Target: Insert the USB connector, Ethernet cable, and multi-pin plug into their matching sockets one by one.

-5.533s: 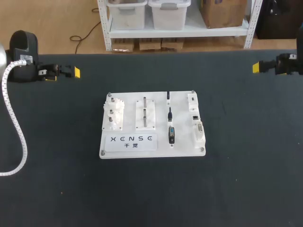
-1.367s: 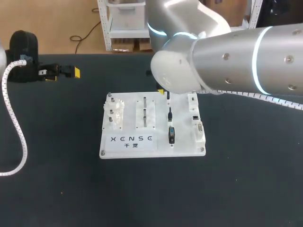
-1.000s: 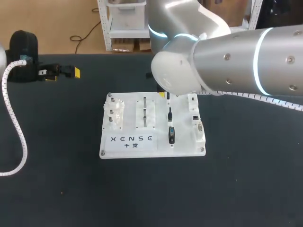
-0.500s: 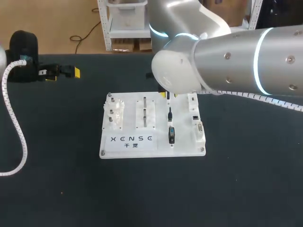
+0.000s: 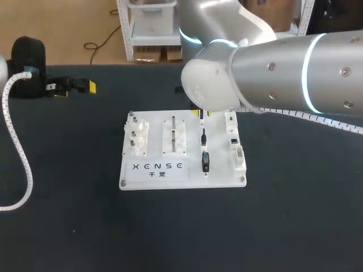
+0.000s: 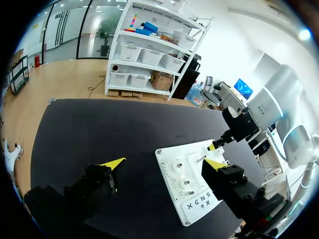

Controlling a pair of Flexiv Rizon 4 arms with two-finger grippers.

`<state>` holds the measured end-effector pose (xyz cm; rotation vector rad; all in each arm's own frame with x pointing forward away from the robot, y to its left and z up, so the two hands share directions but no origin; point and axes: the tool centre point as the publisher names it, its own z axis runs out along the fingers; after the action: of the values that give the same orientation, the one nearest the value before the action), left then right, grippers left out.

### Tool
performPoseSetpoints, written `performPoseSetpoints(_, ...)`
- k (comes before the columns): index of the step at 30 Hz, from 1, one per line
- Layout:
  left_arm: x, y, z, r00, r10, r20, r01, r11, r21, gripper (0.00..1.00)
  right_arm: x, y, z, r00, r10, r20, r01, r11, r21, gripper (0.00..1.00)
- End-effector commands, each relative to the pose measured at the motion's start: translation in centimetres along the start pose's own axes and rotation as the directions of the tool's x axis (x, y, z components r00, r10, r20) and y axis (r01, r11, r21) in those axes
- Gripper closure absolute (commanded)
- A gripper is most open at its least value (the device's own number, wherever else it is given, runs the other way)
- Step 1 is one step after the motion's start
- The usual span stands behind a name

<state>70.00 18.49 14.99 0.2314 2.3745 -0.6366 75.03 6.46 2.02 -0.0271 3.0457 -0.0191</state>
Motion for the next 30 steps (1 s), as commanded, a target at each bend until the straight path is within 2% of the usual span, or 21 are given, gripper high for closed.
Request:
performPoseSetpoints(1, 0.0, 0.0, 0.0, 1.000, 0.000, 0.000, 0.000, 1.000, 0.000, 0.00, 0.0, -0.1, 0.0, 1.000, 0.007, 0.004, -0.007, 1.000, -0.006, 0.77)
performPoseSetpoints(5, 0.0, 0.0, 0.0, 1.000, 0.000, 0.000, 0.000, 1.000, 0.000, 0.00, 0.0, -0.2, -0.1, 1.000, 0.005, 0.004, -0.005, 1.000, -0.008, 0.96)
performPoseSetpoints(7, 0.0, 0.0, 0.0, 1.000, 0.000, 0.000, 0.000, 1.000, 0.000, 0.00, 0.1, -0.2, -0.1, 1.000, 0.004, 0.004, -0.004, 1.000, -0.009, 1.00)
performPoseSetpoints(20, 0.0, 0.0, 0.0, 1.000, 0.000, 0.000, 0.000, 1.000, 0.000, 0.00, 0.4, -0.5, -0.5, 0.999, -0.015, 0.046, 0.016, 1.000, -0.009, 1.00)
performPoseSetpoints(30, 0.0, 0.0, 0.0, 1.000, 0.000, 0.000, 0.000, 1.000, 0.000, 0.00, -0.2, -1.0, -2.6, 0.996, -0.004, 0.084, 0.008, 0.999, -0.053, 1.00)
